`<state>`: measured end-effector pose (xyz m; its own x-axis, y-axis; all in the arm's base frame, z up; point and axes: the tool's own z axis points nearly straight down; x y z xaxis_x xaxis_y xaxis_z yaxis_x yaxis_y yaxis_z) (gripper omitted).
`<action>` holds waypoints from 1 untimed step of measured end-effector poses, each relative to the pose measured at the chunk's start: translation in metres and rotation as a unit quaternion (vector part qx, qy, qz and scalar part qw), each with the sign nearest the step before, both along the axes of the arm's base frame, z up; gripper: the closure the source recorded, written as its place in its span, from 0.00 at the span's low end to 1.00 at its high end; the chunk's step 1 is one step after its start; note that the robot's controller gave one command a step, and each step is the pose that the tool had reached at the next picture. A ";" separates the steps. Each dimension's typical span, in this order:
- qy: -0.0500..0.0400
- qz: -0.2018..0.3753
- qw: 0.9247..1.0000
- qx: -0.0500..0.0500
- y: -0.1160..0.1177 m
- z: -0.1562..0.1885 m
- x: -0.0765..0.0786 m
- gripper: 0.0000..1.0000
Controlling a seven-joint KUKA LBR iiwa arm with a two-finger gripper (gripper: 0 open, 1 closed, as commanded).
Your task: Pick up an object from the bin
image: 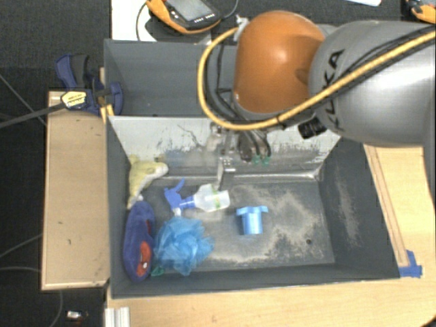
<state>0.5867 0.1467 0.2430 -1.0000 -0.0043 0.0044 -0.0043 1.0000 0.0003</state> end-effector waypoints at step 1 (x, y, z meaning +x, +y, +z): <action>-0.004 -0.002 1.000 0.001 -0.001 0.005 0.001 0.00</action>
Offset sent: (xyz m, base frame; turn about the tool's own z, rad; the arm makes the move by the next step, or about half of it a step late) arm -0.0033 -0.0173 -0.1730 0.0618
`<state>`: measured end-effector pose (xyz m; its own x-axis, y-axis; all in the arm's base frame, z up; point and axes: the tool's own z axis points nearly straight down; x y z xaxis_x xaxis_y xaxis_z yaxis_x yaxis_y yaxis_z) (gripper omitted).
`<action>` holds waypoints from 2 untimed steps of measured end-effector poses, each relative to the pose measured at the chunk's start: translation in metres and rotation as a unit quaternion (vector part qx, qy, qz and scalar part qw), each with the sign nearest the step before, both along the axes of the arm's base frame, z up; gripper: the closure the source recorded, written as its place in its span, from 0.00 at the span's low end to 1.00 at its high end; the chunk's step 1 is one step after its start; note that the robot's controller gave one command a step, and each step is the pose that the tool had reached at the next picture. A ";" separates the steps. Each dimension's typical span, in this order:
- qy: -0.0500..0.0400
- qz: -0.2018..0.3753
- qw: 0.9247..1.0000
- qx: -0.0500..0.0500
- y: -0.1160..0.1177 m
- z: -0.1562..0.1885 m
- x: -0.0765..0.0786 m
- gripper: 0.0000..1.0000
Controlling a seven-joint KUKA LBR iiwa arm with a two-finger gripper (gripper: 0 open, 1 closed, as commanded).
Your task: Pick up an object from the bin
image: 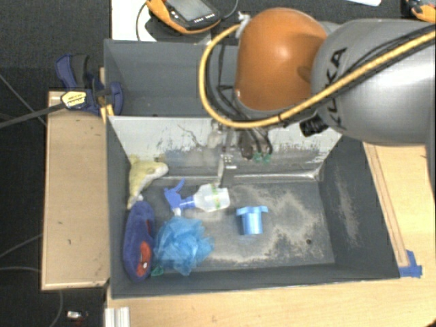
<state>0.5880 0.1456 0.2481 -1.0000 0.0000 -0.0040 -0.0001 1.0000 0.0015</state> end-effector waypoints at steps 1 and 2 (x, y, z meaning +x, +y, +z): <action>-0.002 -0.013 1.000 0.001 -0.008 -0.098 -0.001 0.00; -0.004 -0.006 1.000 0.001 -0.010 -0.181 0.003 0.00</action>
Offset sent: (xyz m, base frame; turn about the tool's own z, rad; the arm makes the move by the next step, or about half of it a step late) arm 0.0036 -0.0103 -0.1781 0.0116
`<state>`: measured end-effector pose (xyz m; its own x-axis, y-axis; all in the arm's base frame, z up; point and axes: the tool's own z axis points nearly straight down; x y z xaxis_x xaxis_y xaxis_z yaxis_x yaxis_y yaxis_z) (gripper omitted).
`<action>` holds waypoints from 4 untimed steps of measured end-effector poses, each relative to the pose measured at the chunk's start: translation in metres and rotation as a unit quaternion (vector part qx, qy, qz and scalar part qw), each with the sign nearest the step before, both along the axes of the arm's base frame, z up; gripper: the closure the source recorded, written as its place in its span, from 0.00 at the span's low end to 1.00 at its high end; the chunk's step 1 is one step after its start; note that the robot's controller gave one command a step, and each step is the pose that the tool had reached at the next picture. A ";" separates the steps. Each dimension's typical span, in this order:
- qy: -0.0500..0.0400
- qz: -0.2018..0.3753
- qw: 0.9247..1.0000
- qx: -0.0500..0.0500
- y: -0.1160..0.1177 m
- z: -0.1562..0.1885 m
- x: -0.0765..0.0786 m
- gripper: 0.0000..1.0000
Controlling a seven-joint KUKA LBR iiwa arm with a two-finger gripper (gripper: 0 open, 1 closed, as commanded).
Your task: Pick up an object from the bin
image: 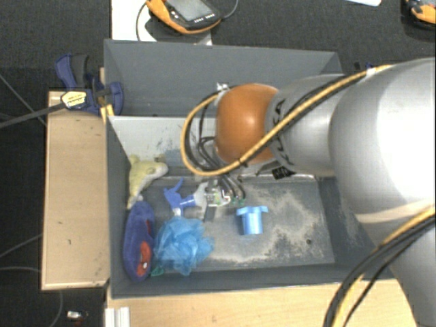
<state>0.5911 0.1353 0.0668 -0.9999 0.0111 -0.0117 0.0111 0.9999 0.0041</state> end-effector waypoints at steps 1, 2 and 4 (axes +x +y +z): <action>-0.001 -0.052 0.999 0.001 -0.005 0.005 -0.007 0.00; -0.004 -0.002 1.000 0.001 0.000 0.005 0.002 0.00; -0.001 -0.050 0.999 0.002 -0.005 0.005 -0.006 1.00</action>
Offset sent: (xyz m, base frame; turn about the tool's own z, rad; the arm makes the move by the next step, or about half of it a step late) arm 0.0008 0.0001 0.0038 0.0033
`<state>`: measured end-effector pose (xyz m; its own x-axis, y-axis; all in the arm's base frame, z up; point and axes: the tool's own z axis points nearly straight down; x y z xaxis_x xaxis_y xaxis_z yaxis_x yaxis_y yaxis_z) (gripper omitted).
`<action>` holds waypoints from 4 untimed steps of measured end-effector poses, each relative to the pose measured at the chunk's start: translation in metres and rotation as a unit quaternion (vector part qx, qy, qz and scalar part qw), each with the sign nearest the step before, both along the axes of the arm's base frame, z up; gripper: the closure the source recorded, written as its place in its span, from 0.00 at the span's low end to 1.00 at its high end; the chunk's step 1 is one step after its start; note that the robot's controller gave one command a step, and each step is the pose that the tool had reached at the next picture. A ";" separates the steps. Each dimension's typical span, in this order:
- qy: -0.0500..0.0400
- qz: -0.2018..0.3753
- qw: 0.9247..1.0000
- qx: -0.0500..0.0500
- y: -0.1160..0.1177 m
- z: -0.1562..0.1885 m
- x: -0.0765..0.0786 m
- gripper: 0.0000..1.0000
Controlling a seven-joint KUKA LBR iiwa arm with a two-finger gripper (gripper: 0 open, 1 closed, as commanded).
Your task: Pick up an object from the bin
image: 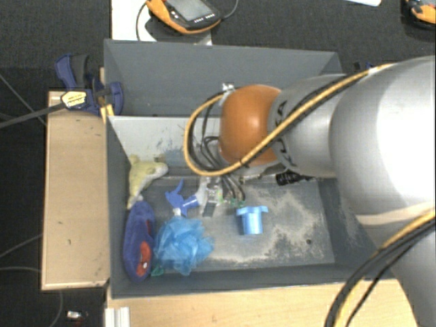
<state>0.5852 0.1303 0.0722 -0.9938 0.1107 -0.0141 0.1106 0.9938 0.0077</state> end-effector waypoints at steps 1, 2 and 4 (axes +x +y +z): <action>-0.001 -0.001 1.000 0.000 0.000 0.008 0.000 1.00; 0.000 -0.001 1.000 0.000 -0.001 0.028 0.000 1.00; -0.002 -0.002 1.000 0.001 -0.001 0.065 0.001 1.00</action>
Offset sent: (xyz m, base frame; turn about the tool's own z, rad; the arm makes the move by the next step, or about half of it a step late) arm 0.0000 -0.0004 0.0456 0.0008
